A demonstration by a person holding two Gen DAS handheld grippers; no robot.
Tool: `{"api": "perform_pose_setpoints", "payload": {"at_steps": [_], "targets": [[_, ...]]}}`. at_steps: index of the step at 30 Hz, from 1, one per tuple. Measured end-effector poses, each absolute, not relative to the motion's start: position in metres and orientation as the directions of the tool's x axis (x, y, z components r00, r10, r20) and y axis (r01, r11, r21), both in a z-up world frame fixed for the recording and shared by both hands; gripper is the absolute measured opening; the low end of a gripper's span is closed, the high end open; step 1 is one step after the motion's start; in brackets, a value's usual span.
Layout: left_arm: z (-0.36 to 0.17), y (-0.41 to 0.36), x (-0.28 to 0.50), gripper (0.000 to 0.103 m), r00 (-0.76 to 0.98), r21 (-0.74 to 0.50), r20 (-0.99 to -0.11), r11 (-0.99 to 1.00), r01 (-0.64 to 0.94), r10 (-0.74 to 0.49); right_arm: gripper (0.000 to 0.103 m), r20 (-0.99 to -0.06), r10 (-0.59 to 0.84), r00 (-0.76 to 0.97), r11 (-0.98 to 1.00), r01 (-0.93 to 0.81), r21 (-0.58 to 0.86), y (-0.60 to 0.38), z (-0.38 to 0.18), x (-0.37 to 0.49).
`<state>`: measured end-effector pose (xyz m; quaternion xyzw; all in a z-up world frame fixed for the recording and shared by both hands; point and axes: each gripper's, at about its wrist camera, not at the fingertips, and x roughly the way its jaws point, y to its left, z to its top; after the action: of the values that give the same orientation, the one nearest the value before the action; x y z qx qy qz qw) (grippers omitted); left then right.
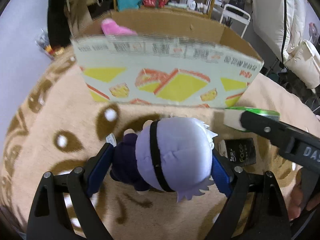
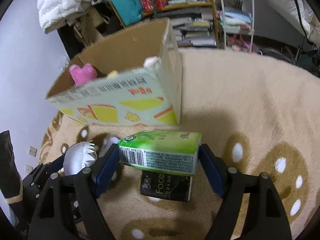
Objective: Organize soft objects
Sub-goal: 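Carry the plush and green tissue pack over the box with both tools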
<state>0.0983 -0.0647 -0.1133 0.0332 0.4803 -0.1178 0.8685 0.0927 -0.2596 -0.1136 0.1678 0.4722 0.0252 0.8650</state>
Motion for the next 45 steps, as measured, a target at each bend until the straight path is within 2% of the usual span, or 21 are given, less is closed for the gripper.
{"api": "perform_pose_setpoints", "payload": {"at_steps": [8, 16, 27, 38, 45], "targets": [[-0.067, -0.056, 0.075, 0.089, 0.658, 0.032, -0.742, 0.973, 0.227, -0.128, 0.084, -0.692, 0.162, 0.704, 0.956, 0.063, 0.288, -0.255, -0.063, 0.063], [-0.022, -0.047, 0.048, 0.089, 0.767, 0.097, -0.632, 0.972, 0.215, -0.106, 0.084, -0.624, 0.167, 0.763, 0.963, 0.009, 0.269, -0.246, -0.033, 0.045], [0.02, -0.039, 0.043, 0.089, 0.87, 0.103, -0.479, 0.977, 0.186, -0.115, 0.084, -0.527, 0.16, 0.834, 0.978, -0.061, 0.201, -0.235, -0.002, 0.053], [0.035, -0.043, 0.093, 0.089, 0.884, 0.085, -0.443, 0.975, 0.208, -0.15, 0.084, -0.487, 0.152, 0.86, 0.986, -0.096, 0.138, -0.229, 0.0, 0.094], [0.033, -0.049, 0.123, 0.089, 0.882, 0.101, -0.446, 0.971, 0.217, -0.15, 0.084, -0.507, 0.137, 0.851, 0.99, -0.111, 0.082, -0.228, -0.01, 0.117]]}}
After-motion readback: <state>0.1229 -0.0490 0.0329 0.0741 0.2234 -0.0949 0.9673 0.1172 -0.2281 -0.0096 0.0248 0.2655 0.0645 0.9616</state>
